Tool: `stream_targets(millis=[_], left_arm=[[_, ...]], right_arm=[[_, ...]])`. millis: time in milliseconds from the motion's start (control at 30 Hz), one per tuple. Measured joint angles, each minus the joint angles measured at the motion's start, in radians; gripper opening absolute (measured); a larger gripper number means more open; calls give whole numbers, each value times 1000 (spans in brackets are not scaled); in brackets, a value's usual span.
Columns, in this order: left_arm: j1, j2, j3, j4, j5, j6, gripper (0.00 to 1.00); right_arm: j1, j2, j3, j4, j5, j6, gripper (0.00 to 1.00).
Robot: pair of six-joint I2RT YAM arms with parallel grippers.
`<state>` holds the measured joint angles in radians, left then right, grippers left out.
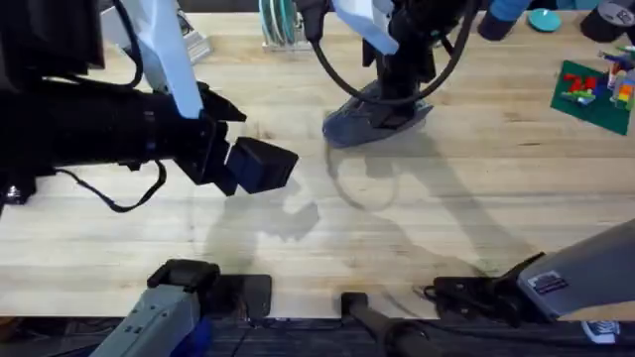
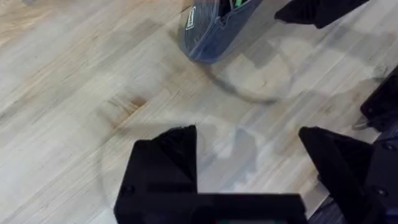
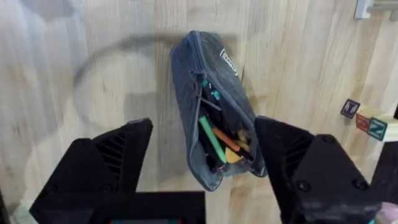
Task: Unzip the bag, pick up the pens from the table one at a time and place them inside, then zip the bag closed.
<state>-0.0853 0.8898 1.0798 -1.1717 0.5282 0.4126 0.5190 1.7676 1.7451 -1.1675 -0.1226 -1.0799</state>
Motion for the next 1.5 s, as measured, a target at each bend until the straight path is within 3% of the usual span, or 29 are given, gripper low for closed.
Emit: stream_targets(millis=[367,967,1367,1500], left_arm=[[0,0,0,1,0,0,993],[0,0,0,1,0,0,993],[0,0,0,0,0,0,993],[0,0,0,1,0,0,993]], right_arm=[[5,11,0,24,0,-53,996],[24,128,0,62,0,-81,988],[31,185,0,98,0,-81,924],[31,184,0,103,0,-83,849]])
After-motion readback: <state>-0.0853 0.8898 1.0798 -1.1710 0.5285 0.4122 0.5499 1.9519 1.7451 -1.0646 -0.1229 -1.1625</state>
